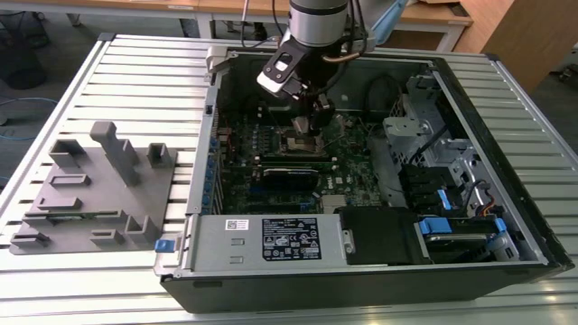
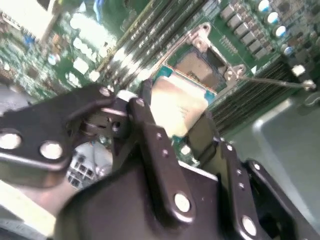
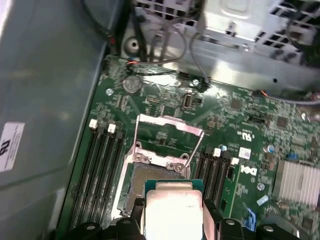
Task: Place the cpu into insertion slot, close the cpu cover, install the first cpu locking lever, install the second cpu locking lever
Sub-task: 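Place the cpu into insertion slot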
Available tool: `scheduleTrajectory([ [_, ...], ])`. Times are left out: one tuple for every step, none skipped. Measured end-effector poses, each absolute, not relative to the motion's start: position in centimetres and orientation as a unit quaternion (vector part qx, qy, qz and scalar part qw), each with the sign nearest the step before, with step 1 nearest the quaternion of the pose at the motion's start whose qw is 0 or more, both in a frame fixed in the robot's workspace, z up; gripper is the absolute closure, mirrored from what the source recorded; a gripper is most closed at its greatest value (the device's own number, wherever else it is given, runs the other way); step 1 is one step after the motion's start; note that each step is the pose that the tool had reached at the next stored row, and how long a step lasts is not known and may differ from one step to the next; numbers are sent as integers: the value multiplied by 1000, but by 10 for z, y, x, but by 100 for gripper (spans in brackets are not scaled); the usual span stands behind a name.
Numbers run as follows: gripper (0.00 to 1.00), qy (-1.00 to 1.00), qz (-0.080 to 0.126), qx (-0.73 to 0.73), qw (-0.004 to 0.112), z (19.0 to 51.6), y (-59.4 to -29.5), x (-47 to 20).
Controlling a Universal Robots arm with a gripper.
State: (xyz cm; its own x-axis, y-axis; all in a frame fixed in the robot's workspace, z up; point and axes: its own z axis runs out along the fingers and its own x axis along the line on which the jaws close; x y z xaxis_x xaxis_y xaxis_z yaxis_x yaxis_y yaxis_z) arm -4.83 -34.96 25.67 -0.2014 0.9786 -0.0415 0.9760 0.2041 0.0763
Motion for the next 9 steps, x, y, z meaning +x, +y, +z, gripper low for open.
scheduleTrajectory([
  [46, 772, 16, 634, 40, 257, -350, -48],
  [46, 772, 16, 634, 40, 257, -350, -48],
  [46, 772, 16, 634, 40, 257, -350, -48],
  [46, 772, 16, 634, 40, 257, -350, -48],
  [46, 772, 16, 634, 40, 257, -350, -48],
  [46, 772, 16, 634, 40, 257, -350, -48],
  [46, 770, 16, 636, 40, 257, -350, -48],
  [46, 766, 16, 641, 40, 256, -349, -48],
  [46, 760, 16, 648, 41, 256, -350, -48],
])
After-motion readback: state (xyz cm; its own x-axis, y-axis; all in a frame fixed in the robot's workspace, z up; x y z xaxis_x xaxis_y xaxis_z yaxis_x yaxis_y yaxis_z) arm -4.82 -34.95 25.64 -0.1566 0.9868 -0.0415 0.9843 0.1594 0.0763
